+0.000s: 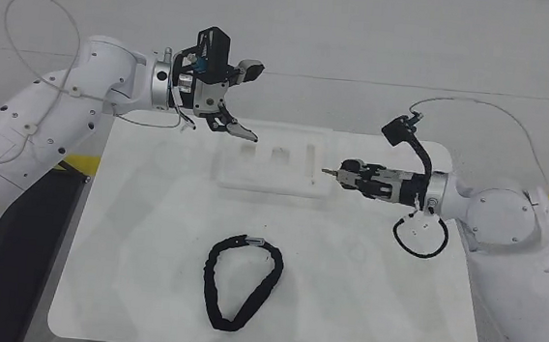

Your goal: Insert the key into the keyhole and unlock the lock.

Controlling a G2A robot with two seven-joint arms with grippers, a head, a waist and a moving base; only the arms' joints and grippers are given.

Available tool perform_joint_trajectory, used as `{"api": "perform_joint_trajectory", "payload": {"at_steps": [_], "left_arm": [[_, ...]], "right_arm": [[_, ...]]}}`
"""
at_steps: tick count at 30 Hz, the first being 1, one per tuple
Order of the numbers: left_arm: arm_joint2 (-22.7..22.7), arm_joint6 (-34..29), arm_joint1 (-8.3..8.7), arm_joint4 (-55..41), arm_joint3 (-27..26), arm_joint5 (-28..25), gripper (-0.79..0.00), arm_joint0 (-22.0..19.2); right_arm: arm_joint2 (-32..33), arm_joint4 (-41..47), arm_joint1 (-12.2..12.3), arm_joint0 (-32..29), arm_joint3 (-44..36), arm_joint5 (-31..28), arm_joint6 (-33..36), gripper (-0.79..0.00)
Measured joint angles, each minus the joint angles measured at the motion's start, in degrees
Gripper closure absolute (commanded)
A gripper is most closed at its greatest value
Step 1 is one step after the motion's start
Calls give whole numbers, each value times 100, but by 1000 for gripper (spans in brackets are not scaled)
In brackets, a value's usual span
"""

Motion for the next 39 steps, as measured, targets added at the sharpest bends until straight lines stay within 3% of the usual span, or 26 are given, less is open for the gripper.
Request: {"api": "perform_joint_trajectory", "payload": {"at_steps": [6, 12, 39], "left_arm": [[0, 0, 0, 0, 0, 0, -785, 0], [0, 0, 0, 0, 0, 0, -785, 0], [-3, -105, 4, -55, -29, 39, -785, 126]], "right_arm": [[802, 975, 68, -783, -121, -1309, -720, 0], [934, 1749, 96, -1058, -29, -2239, -772, 0], [922, 1922, 100, -1055, 54, -2289, -756, 0]]}}
